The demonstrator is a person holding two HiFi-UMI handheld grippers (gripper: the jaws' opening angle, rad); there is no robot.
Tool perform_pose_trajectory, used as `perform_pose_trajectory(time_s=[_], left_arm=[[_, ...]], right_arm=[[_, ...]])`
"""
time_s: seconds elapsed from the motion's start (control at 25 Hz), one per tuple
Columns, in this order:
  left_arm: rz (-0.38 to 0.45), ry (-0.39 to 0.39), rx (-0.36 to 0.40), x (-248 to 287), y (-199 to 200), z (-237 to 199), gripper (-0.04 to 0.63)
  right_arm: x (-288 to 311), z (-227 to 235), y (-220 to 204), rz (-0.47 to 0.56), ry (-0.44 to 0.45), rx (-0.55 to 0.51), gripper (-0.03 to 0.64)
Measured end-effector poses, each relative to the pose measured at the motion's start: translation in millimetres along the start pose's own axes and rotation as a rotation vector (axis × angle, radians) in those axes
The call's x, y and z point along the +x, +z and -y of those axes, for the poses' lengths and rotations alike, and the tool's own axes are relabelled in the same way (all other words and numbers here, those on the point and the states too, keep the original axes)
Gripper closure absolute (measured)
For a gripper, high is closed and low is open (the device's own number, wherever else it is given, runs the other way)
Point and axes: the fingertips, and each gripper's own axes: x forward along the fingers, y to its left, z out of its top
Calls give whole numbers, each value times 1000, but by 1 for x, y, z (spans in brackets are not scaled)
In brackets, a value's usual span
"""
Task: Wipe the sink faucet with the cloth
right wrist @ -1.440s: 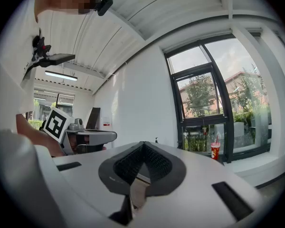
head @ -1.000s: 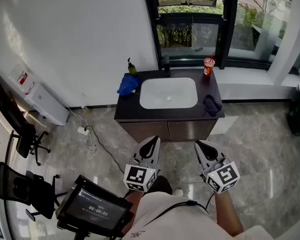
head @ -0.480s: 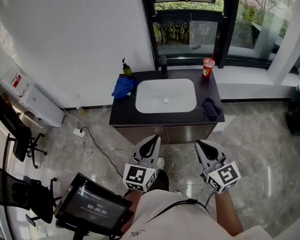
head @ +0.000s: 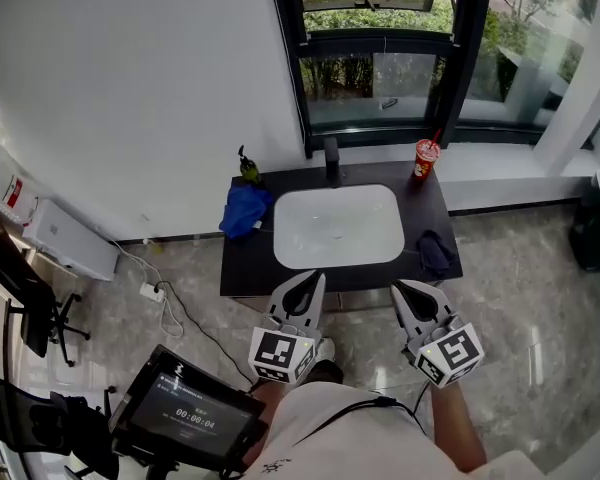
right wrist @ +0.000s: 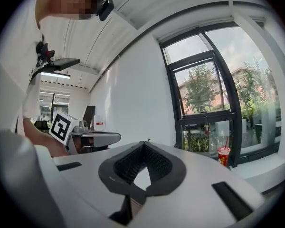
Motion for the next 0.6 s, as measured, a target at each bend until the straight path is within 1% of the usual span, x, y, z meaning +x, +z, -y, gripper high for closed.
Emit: perform_pose_trajectory(time_s=[0.24, 0.4, 0.6], left_arm=[[9, -64, 8, 45, 8, -57, 601], [1, -89, -3, 87, 9, -100, 601], [7, -98, -1, 92, 9, -106, 601]], right_arm=[[75, 23, 7, 0, -39, -3, 614], [127, 49, 16, 5, -61, 7, 614], [133, 50, 8, -2, -69, 21, 614]])
